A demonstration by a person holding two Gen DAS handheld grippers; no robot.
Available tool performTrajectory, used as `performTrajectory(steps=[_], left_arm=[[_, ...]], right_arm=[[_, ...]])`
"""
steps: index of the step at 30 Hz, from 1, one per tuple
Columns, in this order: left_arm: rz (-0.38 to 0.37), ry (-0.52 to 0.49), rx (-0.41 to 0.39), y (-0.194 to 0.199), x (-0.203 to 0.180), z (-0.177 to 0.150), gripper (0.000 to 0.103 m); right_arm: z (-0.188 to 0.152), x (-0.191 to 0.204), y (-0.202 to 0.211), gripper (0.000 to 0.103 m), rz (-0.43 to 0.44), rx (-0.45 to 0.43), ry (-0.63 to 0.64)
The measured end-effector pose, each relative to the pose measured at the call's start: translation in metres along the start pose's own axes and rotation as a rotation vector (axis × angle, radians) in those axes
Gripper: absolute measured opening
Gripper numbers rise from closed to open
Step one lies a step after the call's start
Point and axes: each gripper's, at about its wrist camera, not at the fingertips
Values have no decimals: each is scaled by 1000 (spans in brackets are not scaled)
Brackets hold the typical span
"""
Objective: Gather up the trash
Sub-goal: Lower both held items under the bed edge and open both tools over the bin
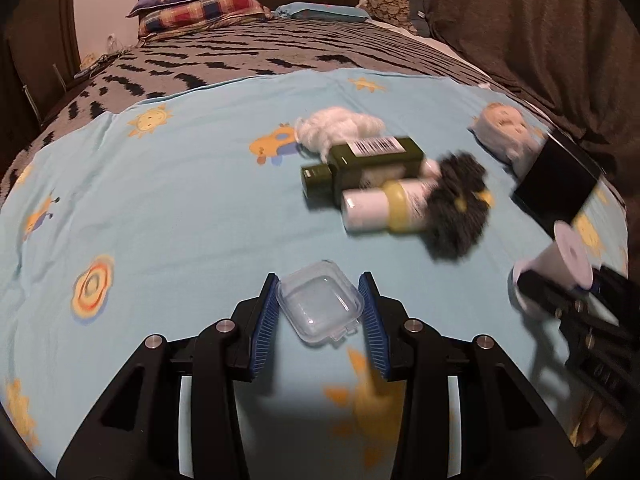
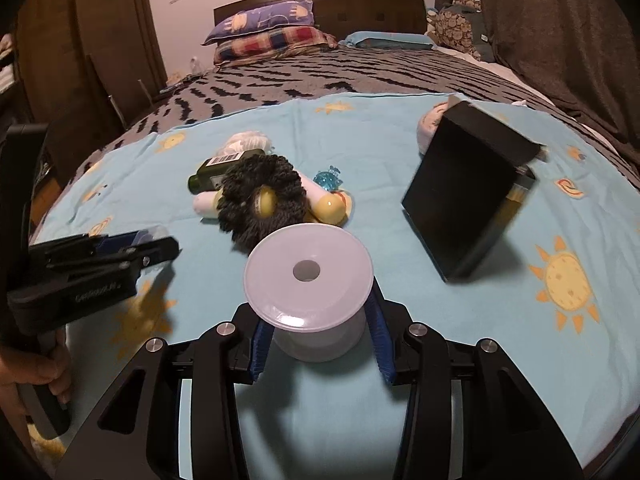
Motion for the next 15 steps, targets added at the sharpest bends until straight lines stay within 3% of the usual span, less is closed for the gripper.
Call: performTrajectory(steps=[15], left_arm=[[-120, -18, -31, 105, -44, -86, 39]], right_arm=[[-59, 9, 91, 35, 30, -15, -14]])
Point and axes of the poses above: each gripper's, at about its wrist camera, not at the fingertips, and y roughly against the way its jaws point, x to its left, z to its top, and after that the axes turned 5 degrees about -x, right-handed
